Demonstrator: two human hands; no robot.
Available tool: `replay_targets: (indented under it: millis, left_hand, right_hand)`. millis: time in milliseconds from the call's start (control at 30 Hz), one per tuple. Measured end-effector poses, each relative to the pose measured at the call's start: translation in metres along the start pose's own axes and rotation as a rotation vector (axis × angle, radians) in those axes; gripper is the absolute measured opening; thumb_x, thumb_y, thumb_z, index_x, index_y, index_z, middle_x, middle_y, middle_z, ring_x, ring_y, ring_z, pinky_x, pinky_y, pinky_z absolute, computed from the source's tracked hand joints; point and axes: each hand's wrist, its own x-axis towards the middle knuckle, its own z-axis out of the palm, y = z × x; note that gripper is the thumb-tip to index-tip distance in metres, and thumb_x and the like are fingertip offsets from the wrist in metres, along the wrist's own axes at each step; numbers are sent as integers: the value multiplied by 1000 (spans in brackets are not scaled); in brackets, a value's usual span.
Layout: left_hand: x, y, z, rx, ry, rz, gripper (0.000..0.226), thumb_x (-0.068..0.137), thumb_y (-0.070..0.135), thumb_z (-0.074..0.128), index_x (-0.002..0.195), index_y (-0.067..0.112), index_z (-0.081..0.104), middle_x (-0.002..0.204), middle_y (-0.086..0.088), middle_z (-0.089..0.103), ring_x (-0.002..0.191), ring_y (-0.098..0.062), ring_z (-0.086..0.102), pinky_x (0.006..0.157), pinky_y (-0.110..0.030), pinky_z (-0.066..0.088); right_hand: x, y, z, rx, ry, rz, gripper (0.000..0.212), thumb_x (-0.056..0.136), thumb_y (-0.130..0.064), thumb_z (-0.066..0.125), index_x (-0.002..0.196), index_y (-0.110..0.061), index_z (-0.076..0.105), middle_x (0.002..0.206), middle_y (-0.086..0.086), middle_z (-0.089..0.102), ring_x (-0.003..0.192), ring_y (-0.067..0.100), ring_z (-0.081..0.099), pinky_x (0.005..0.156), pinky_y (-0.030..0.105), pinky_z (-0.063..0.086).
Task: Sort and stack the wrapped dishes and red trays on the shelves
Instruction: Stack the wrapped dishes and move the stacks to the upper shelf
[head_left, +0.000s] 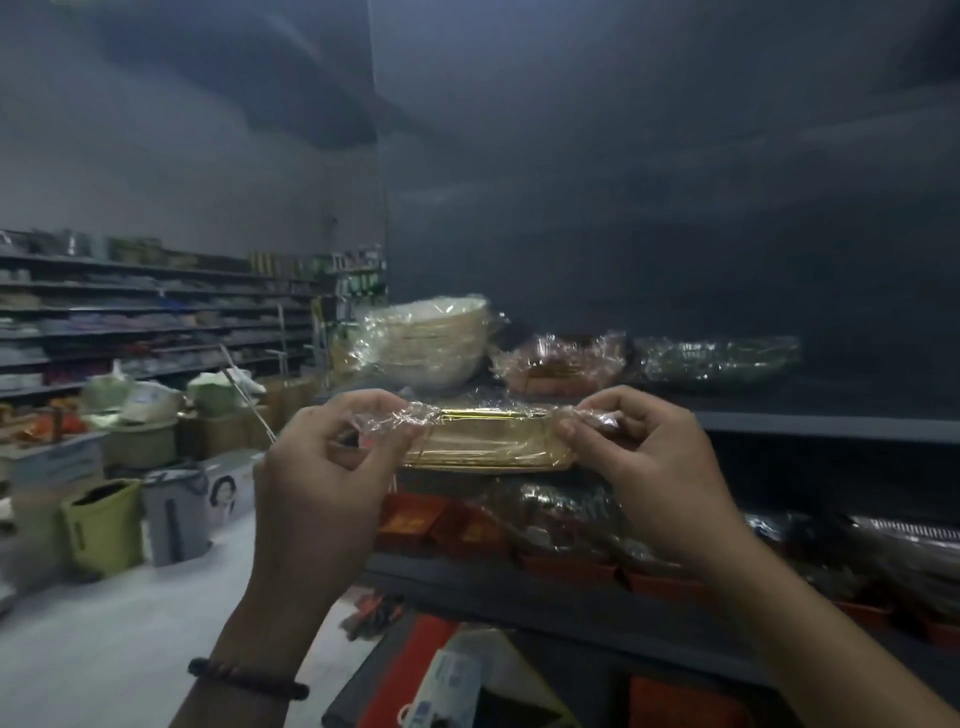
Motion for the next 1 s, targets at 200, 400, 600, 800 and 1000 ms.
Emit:
replay_targets:
  millis: [200,400,600,800,1000]
  left_hand:
    - [48,32,-8,-35,21,1,34,69,65,77,95,43,79,85,17,80,70,-16,77,71,-49,65]
    - [104,18,31,-176,-69,-63,19,82,38,87,98,29,81,91,6,81,77,-20,79,76,-48,68]
    - [152,-37,106,-320,-125,-188,20,81,22,90,98,19,80,85,-5,82,73,-23,77,74,-46,68]
    - [177,-80,177,-391,-199,-261,14,86,15,86,90,26,78,90,-4,80,82,-20,78,68,-36,66]
    - [198,-139,227,-134,-270,-60,13,86,26,86,81,36,79,82,23,77,78,1,71,78,-29,56]
  right_hand:
    - [43,-42,-10,8,18,-104,18,86,-40,84,92,-25,77,83,3,80,79,26,79,76,49,65]
    - [93,-51,-28,-142,102,-143,17,90,-44,81,89,-27,76,77,-3,79,70,15,77,69,39,62]
    - [143,-17,-36,-335,152,-103,18,94,-46,75,89,-28,75,77,-7,79,64,12,74,63,30,58]
    - [190,46,-40,-365,196,-16,24,96,-46,73,90,-23,75,77,-3,77,63,12,67,60,29,48]
    - [217,106,-37,-500,202,33,16,96,-36,74,86,-23,75,77,-5,76,75,15,70,74,34,54]
